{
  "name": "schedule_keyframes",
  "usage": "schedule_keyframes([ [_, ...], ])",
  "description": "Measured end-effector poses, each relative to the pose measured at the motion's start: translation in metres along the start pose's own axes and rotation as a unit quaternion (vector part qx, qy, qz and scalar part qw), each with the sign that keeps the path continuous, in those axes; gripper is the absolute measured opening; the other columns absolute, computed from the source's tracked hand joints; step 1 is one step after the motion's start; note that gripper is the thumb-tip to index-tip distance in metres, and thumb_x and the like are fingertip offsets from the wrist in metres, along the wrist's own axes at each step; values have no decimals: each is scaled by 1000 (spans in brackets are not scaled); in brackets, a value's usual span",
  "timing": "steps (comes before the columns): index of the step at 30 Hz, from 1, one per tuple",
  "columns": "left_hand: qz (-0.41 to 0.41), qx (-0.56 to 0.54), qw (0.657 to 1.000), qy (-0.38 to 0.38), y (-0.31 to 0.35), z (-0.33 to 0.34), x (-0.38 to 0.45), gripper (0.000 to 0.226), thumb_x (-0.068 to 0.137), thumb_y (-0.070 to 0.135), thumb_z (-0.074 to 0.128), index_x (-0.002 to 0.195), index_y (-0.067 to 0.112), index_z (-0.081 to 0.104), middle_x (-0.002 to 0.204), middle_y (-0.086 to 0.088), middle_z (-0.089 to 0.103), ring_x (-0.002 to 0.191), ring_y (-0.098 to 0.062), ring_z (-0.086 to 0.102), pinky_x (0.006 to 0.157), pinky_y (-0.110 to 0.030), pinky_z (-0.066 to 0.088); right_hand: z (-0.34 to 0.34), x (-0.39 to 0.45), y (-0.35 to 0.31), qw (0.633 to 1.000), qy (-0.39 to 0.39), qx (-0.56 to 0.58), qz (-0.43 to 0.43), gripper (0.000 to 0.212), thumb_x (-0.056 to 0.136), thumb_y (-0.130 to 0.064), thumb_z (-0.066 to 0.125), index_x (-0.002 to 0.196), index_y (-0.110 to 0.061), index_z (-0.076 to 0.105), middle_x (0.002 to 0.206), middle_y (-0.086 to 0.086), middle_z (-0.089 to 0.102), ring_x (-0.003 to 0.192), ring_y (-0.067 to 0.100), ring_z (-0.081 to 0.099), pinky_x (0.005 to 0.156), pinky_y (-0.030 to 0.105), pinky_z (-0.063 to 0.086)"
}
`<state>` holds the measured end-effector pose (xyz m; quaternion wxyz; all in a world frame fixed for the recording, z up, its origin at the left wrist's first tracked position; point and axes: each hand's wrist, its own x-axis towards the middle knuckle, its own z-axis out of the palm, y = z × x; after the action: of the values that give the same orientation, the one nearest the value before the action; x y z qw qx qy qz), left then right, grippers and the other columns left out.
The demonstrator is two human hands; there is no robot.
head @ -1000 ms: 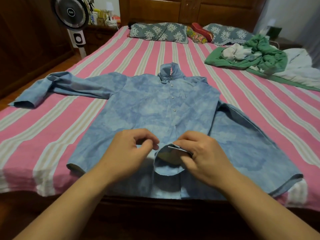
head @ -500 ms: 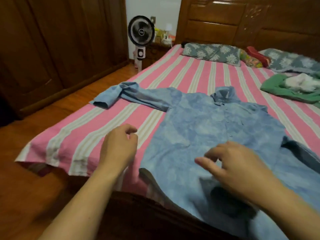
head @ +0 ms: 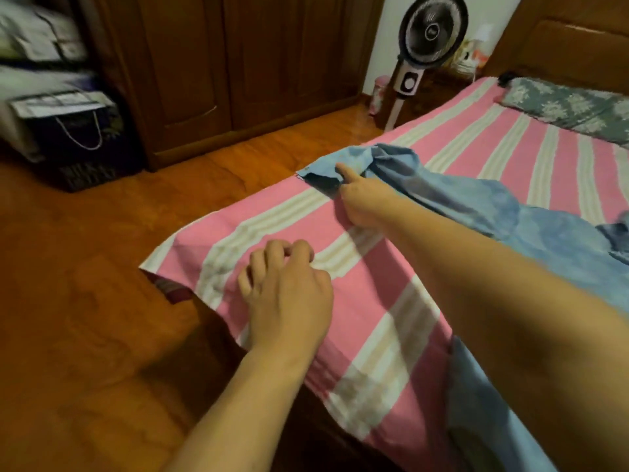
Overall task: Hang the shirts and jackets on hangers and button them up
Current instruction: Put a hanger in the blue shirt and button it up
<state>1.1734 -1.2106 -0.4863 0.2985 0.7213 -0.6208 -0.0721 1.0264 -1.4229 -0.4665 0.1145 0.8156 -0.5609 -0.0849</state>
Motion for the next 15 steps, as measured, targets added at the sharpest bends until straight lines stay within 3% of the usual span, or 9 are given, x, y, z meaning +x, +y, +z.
schedule_keyframes([
  [3, 2, 41, 999, 9, -1, 2, 4, 29, 88, 29, 48, 115, 26, 59, 119, -3, 53, 114, -28, 46, 100, -47, 35, -9, -4, 9, 986, 62, 158, 4, 52, 84, 0, 46, 136, -4, 55, 153, 9, 41, 121, 36, 57, 100, 44, 48],
  [5, 10, 54, 998, 10, 5, 1, 0, 33, 85, 25, 51, 116, 24, 62, 119, -5, 56, 115, -30, 47, 103, -49, 35, -41, -29, 34, 938, 152, 311, 1, 55, 71, 0, 45, 120, -10, 68, 129, 8, 64, 115, 25, 62, 97, 35, 52],
  [7, 38, 30, 999, 13, 21, 0, -7, 35, 81, 18, 57, 115, 22, 67, 121, -6, 59, 118, -32, 48, 105, -52, 36, -86, -71, 72, 879, 233, 414, 41, 49, 71, -4, 47, 113, -11, 70, 116, 8, 68, 106, 21, 64, 93, 33, 53],
  [10, 101, -48, 994, -7, 60, -2, -27, 38, 79, 13, 62, 115, 20, 68, 122, -6, 60, 118, -31, 49, 103, -50, 40, -157, -168, 126, 772, 341, 523, 120, 52, 69, 7, 49, 114, -9, 69, 114, 10, 66, 104, 19, 65, 89, 28, 52],
  [15, 207, -198, 957, -48, 138, -11, -70, 37, 81, 7, 62, 116, 15, 69, 117, -7, 60, 113, -31, 53, 101, -40, 40, -209, -356, 169, 673, 438, 553, 224, 41, 66, 12, 49, 81, -13, 79, 84, 11, 75, 82, 29, 70, 80, 35, 57],
])
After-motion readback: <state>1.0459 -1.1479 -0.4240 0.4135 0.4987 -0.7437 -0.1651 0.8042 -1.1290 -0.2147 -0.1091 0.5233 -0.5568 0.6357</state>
